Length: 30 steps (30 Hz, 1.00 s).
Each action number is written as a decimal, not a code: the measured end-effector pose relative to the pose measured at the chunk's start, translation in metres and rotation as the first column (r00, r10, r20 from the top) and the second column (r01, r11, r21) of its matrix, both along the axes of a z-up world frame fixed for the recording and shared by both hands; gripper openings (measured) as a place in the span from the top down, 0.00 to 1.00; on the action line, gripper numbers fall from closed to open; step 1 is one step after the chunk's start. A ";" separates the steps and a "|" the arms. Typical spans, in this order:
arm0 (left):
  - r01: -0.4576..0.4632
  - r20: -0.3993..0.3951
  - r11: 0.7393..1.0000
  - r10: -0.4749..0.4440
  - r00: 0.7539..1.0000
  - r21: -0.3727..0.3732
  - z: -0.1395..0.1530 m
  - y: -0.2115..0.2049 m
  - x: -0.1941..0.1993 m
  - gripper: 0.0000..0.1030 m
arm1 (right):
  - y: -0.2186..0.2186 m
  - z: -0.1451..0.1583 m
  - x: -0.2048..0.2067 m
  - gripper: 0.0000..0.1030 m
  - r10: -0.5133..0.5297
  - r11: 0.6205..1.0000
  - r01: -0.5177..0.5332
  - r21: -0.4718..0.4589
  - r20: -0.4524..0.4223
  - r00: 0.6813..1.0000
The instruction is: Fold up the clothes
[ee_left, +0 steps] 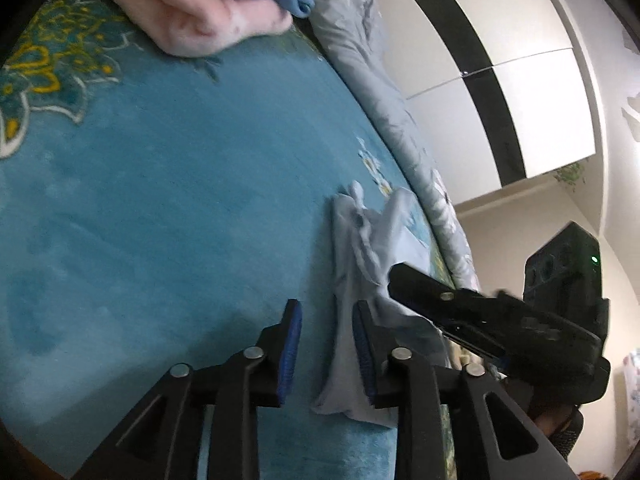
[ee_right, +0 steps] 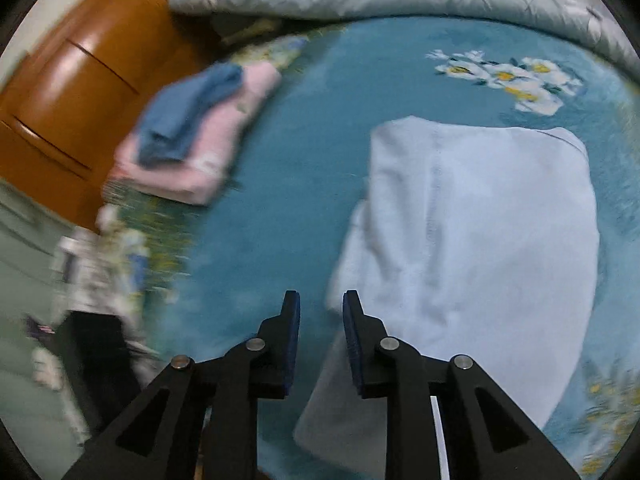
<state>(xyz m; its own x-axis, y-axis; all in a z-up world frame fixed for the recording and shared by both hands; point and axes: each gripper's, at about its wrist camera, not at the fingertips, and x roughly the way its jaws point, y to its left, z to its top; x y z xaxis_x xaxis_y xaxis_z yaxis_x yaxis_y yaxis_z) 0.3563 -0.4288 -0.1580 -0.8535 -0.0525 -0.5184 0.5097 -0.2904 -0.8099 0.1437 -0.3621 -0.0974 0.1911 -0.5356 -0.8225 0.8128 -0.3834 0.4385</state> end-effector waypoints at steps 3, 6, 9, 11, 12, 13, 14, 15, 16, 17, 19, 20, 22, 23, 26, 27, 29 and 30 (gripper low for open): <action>0.041 -0.038 0.999 -0.042 0.998 -0.015 0.007 0.004 -0.007 0.63 | 0.029 0.021 -0.012 0.76 -0.063 0.993 0.062 -0.098 -0.007 0.998; 0.094 -0.050 0.995 -0.095 0.994 -0.022 0.011 0.011 -0.020 0.54 | 0.059 0.028 -0.029 0.72 -0.135 0.981 0.133 -0.142 -0.001 0.991; 0.126 -0.023 0.990 -0.128 0.992 -0.064 0.014 0.017 -0.035 0.54 | 0.085 0.019 -0.045 0.72 -0.193 0.971 0.196 -0.137 0.030 0.981; 0.151 0.000 0.984 -0.152 0.988 -0.094 0.015 0.026 -0.045 0.57 | 0.098 0.008 -0.055 0.72 -0.224 0.965 0.230 -0.122 0.062 0.973; 0.159 0.005 0.982 -0.160 0.987 -0.105 0.015 0.030 -0.048 0.57 | 0.103 0.003 -0.059 0.72 -0.237 0.963 0.245 -0.113 0.076 0.968; 0.166 0.007 0.979 -0.167 0.986 -0.114 0.015 0.031 -0.050 0.58 | 0.110 -0.001 -0.062 0.72 -0.251 0.960 0.259 -0.106 0.086 0.964; 0.172 0.014 0.977 -0.171 0.985 -0.122 0.015 0.033 -0.052 0.64 | 0.116 -0.005 -0.066 0.72 -0.264 0.957 0.273 -0.098 0.096 0.960; 0.175 0.027 0.976 -0.173 0.985 -0.130 0.014 0.035 -0.054 0.69 | 0.123 -0.009 -0.069 0.72 -0.276 0.954 0.286 -0.092 0.105 0.955; 0.178 0.039 0.974 -0.174 0.984 -0.138 0.014 0.037 -0.056 0.81 | 0.127 -0.012 -0.070 0.72 -0.282 0.952 0.293 -0.092 0.114 0.953; 0.177 0.058 0.973 -0.171 0.984 -0.145 0.012 0.038 -0.058 0.94 | 0.132 -0.015 -0.072 0.72 -0.288 0.950 0.300 -0.093 0.123 0.950; 0.170 0.096 0.974 -0.157 0.983 -0.150 0.009 0.037 -0.060 0.96 | 0.140 -0.020 -0.074 0.72 -0.294 0.947 0.308 -0.094 0.138 0.946; 0.169 0.109 0.975 -0.154 0.982 -0.145 0.006 0.035 -0.060 0.96 | 0.145 -0.022 -0.074 0.72 -0.295 0.946 0.310 -0.095 0.144 0.944; 0.166 0.116 0.979 -0.152 0.982 -0.122 -0.001 0.030 -0.057 0.96 | 0.153 -0.026 -0.075 0.72 -0.300 0.945 0.315 -0.094 0.145 0.943; 0.164 0.118 0.980 -0.150 0.981 -0.111 -0.004 0.029 -0.053 0.96 | 0.158 -0.028 -0.075 0.72 -0.302 0.944 0.317 -0.094 0.146 0.942; 0.176 0.130 0.978 -0.162 0.978 -0.109 -0.007 0.030 -0.051 0.97 | 0.169 -0.037 -0.074 0.72 -0.305 0.944 0.319 -0.084 0.147 0.941; 0.192 0.128 0.974 -0.176 0.976 -0.118 -0.005 0.032 -0.053 0.97 | 0.172 -0.041 -0.074 0.72 -0.304 0.945 0.319 -0.080 0.154 0.940; 0.210 0.108 0.970 -0.197 0.974 -0.123 0.000 0.030 -0.054 0.95 | 0.179 -0.048 -0.073 0.72 -0.303 0.945 0.318 -0.072 0.168 0.938; 0.222 0.091 0.967 -0.212 0.973 -0.122 0.004 0.027 -0.054 0.94 | 0.182 -0.051 -0.073 0.72 -0.302 0.946 0.318 -0.068 0.175 0.937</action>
